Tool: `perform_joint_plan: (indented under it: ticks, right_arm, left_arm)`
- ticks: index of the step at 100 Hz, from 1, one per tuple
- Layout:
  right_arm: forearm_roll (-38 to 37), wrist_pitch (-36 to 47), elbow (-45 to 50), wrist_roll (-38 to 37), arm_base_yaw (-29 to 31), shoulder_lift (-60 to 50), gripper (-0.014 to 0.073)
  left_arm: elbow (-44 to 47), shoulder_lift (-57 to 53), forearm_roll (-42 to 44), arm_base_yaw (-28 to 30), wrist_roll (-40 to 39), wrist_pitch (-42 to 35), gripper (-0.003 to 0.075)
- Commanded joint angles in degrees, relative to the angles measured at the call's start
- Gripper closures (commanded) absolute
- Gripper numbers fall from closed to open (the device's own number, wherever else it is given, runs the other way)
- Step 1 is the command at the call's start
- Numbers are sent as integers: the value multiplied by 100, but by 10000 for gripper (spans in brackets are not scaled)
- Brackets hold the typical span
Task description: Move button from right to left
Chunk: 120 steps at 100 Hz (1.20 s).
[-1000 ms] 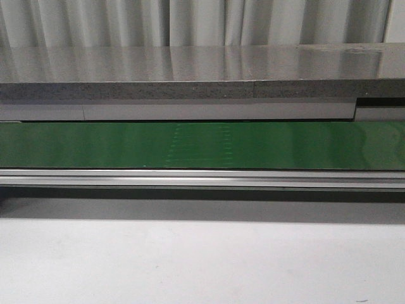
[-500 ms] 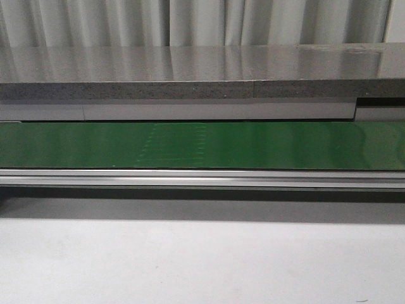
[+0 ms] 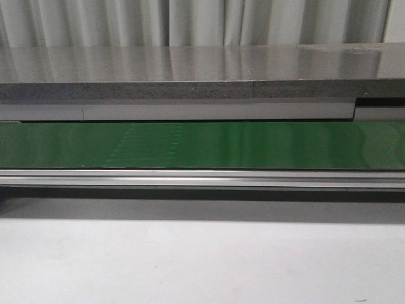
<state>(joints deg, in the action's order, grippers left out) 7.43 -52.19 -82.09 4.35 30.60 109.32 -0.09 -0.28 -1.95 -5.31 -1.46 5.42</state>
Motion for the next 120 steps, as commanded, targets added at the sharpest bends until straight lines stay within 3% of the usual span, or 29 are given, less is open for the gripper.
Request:
perform_joint_plan:
  ticks: [1,30,49,79,86,103,109,120]
  right_arm:
    - [94,-115,-171,50,-141,-752,389]
    - [79,-821,-152,-133,-1036,-1294,389]
    - [96,-778,101,-435,-1684,-1261,389]
    - [137,-590,332,-728,-1985,-1045,376]
    - [165,-564,332,-728,-1985,-1045,298]
    - [297,-525,332,-696,-1992,-1144,-34]
    - [351,-456,332,-646,-2007,-1257,-69]
    - [350,-335,332,-616,-2050,-1538,-54]
  left_arm:
    - [258,-182,-50,0,-43,-412,741]
    - [258,-182,-50,0,-43,-412,741]
    - [258,-182,-50,0,-43,-412,741]
    - [258,-182,-50,0,-43,-412,741]
    - [258,-182,-50,0,-43,-412,741]
    - [258,-182,-50,0,-43,-412,741]
    - [258,-182,-50,0,-43,-412,741]
    - [258,-182,-50,0,-43,-412,741]
